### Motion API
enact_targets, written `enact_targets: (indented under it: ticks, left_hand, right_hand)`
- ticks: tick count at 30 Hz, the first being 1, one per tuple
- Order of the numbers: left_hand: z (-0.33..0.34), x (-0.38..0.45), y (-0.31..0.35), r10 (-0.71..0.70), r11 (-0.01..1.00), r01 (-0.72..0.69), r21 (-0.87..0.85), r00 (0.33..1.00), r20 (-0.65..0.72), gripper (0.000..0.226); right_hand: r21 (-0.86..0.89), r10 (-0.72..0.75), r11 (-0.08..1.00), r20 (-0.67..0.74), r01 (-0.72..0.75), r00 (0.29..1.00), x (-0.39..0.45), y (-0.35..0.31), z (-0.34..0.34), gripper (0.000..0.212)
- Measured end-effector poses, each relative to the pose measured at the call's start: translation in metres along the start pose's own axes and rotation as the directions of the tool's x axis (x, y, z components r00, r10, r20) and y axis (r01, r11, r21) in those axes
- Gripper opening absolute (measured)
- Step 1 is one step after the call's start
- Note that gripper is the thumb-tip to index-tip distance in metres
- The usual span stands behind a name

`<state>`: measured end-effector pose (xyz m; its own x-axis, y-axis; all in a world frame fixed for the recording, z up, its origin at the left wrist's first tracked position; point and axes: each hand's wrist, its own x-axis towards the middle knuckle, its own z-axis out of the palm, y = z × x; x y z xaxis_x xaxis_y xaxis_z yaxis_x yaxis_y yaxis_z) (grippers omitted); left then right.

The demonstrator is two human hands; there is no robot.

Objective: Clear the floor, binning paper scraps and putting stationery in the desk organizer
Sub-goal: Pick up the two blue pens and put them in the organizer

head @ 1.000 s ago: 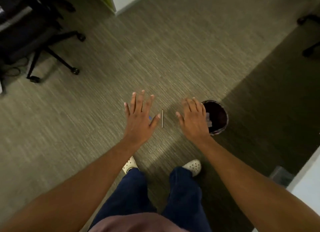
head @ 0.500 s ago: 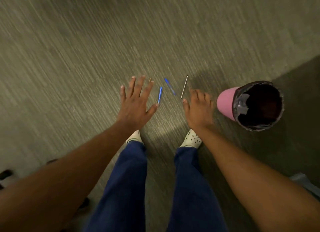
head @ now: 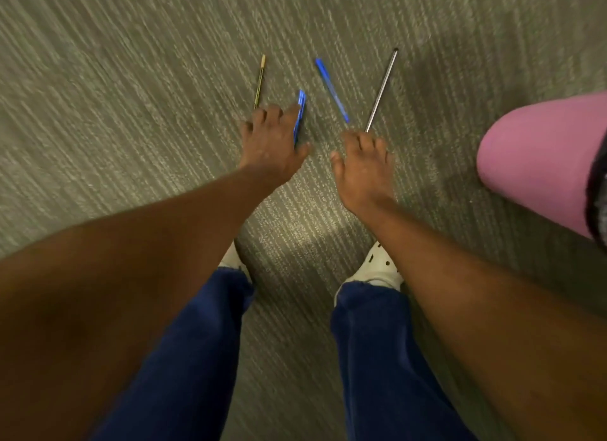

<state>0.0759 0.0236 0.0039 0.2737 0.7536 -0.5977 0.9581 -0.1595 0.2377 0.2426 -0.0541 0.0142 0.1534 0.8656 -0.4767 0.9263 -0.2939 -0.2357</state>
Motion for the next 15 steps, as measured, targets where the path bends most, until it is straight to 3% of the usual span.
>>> enact_targets:
  ticks: [4, 10, 15]
  left_hand:
    - [0.03, 0.038, 0.0, -0.086, 0.984, 0.095, -0.149, 0.994, 0.066, 0.056]
    - [0.04, 0.059, -0.013, -0.107, 0.968, 0.119, -0.223, 0.992, 0.067, 0.035]
    - [0.035, 0.044, -0.018, -0.184, 0.919, 0.211, -0.332, 0.977, 0.11, 0.031]
  right_hand:
    - [0.061, -0.008, 0.998, -0.037, 0.01, 0.999, 0.013, 0.007, 0.023, 0.046]
    - [0.365, 0.114, 0.929, -0.117, -0.064, 0.987, 0.072, 0.002, 0.028, 0.03]
    - [0.38, 0.172, 0.916, -0.085, -0.128, 0.981, 0.133, -0.016, 0.025, 0.032]
